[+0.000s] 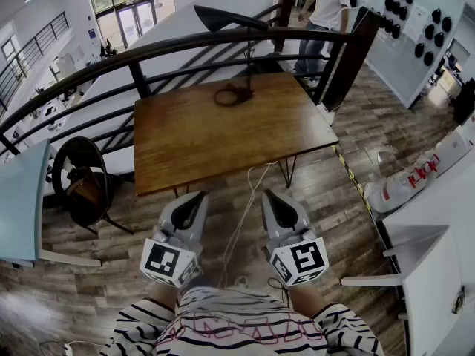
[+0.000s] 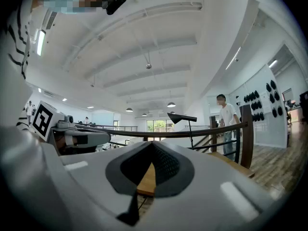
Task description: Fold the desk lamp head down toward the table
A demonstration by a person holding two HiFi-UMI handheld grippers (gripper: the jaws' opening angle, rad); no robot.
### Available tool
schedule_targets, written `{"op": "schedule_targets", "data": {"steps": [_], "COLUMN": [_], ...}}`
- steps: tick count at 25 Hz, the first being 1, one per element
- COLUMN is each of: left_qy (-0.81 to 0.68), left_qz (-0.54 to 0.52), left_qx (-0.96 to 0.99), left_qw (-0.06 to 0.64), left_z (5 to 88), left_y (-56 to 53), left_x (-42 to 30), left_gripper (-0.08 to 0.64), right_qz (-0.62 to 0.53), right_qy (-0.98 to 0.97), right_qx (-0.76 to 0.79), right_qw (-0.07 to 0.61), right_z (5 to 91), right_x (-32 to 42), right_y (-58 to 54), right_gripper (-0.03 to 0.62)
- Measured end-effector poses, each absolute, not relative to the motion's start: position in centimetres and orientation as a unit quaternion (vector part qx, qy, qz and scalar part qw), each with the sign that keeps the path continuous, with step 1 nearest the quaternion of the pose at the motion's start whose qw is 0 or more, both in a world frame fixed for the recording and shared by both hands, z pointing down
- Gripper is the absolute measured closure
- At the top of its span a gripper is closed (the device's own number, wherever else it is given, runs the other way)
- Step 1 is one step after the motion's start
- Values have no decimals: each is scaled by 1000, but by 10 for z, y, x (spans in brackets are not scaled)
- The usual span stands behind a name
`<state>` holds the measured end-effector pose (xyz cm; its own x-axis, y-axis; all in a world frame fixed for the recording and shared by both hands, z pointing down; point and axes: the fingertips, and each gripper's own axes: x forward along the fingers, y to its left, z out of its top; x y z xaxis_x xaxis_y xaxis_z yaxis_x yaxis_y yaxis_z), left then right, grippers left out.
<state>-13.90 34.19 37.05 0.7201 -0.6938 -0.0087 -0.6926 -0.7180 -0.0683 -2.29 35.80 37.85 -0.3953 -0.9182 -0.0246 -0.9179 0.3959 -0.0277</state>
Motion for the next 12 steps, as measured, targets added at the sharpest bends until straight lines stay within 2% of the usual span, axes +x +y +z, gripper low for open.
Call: {"op": "schedule_targets", "data": {"steps": [12], "left_qy": [387], "left_qz": [-10], "left_qx": [-921], "left_qw": [26], "left_z": [385], "left_y": [345], "left_x": [-100], "left_gripper": [558], "right_qz": [-1], "right_qy": [841], "right_qx": [-539], "right_qw": [40], "right_z": [383], "right_x": [16], "right_y": [360], "right_gripper": [591]}}
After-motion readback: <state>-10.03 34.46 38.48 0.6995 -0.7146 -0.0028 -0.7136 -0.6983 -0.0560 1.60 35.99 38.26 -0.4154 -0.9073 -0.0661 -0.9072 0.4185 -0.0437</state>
